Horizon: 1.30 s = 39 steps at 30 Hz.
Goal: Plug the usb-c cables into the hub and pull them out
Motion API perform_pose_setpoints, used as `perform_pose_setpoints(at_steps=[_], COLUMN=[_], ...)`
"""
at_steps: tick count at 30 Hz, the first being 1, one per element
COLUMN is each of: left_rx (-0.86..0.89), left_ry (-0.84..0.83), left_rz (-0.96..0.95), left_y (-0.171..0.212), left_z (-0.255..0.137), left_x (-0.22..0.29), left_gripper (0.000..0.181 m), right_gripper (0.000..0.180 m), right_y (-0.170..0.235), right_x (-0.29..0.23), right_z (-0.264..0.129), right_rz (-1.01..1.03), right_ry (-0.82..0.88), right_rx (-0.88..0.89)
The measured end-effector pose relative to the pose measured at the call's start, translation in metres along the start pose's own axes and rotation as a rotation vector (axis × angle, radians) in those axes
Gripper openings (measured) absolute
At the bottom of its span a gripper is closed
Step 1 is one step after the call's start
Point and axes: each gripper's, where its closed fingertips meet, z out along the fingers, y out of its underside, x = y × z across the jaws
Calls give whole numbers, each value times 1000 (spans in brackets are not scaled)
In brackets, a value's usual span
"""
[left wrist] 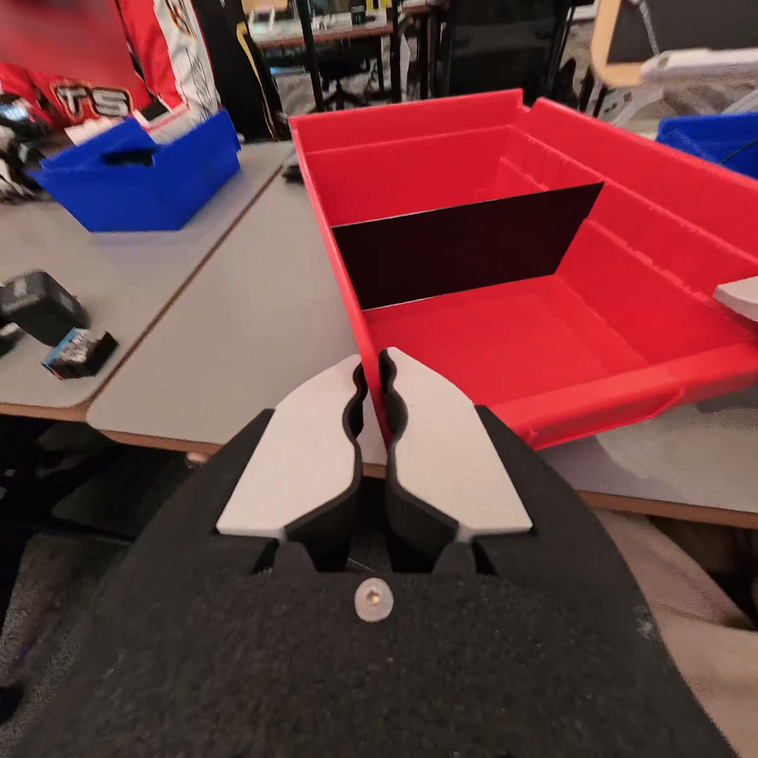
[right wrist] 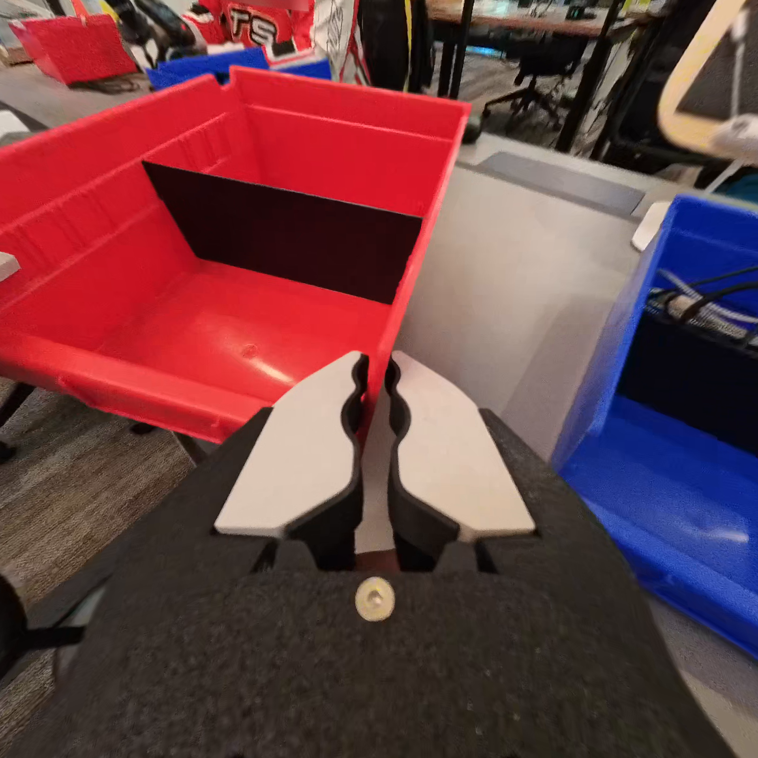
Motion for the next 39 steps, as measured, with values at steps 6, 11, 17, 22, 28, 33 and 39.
perform_pose_setpoints(at_steps=[6, 11, 17, 22, 28, 33, 39], left_rx=[187, 326, 331, 287, 139, 93, -6], left_ry=[65, 289, 498, 567, 605, 626, 665], left_rz=[42, 55, 194, 255, 290, 290, 234], left_y=[-92, -169, -207, -170, -89, -62, -31], left_z=[-17, 7, 28, 34, 60, 77, 86], left_x=[48, 159, 362, 518, 600, 605, 605], left_gripper=[5, 4, 5, 6, 6, 9, 13], right_gripper=[5, 7, 5, 3, 3, 2, 2], right_y=[-81, -116, -85, 7, 114, 131, 154], right_x=[55, 158, 325, 453, 512, 526, 530], right_z=[-63, -139, -237, -290, -294, -270, -253], right_rz=[-72, -101, 34, 188, 300, 312, 359], right_ry=[138, 385, 643, 770, 727, 655, 655], right_rx=[208, 338, 315, 191, 34, -45, -157])
